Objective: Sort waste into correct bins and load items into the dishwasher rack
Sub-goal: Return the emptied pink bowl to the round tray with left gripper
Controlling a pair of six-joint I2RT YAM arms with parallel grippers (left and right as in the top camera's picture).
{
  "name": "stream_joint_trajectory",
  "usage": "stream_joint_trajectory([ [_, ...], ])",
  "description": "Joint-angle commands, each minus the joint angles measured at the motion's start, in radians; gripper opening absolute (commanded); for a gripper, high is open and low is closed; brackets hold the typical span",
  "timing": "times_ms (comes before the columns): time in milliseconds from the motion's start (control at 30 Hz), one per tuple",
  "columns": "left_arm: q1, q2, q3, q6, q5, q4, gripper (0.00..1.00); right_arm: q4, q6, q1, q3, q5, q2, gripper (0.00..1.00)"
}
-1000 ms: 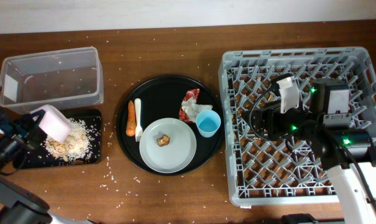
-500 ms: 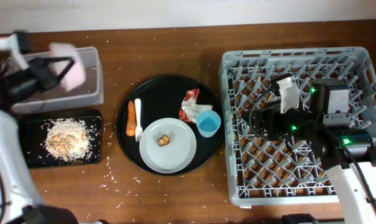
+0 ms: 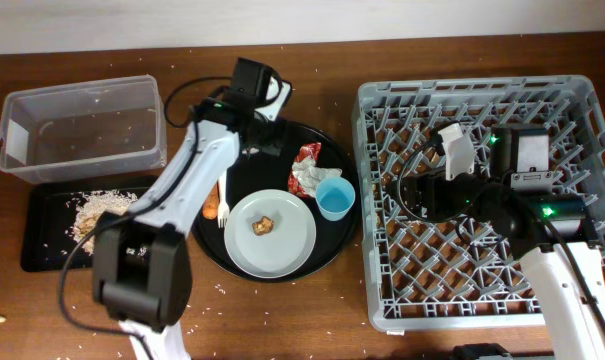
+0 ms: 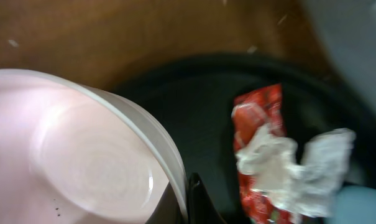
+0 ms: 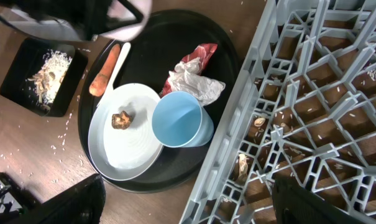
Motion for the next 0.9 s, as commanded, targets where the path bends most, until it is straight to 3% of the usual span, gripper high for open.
stream_joint_trajectory([
  [0, -0.009, 0.08, 0.004, 0.021, -0.048, -0.01, 0.01, -0.001, -0.003, -0.006, 0.017, 0.002, 0.003, 0.85],
  [200, -0.009, 0.131, 0.004, 0.021, -0.035, -0.063, 0.01, 0.0, -0.003, -0.006, 0.017, 0.002, 0.003, 0.85],
  [233, -0.009, 0.131, 0.004, 0.021, -0.011, -0.078, 0.07, 0.0, -0.003, -0.006, 0.017, 0.002, 0.003, 0.85],
  [333, -0.014, 0.13, 0.005, 0.028, -0.01, -0.098, 0.47, 0.0, -0.004, -0.006, 0.017, 0.002, 0.003, 0.85],
  [400, -0.015, 0.13, 0.042, 0.028, -0.011, -0.135, 0.58, 0.0, -0.004, -0.006, 0.017, 0.002, 0.003, 0.85],
  [700, -0.012, 0.127, 0.494, -0.006, -0.011, -0.576, 0.56, 0.0, -0.004, -0.006, 0.017, 0.002, 0.003, 0.85],
  [867, 0.01, 0.019, 0.636, -0.035, -0.014, -0.718, 0.57, -0.007, -0.004, -0.006, 0.017, 0.002, 0.003, 0.85],
])
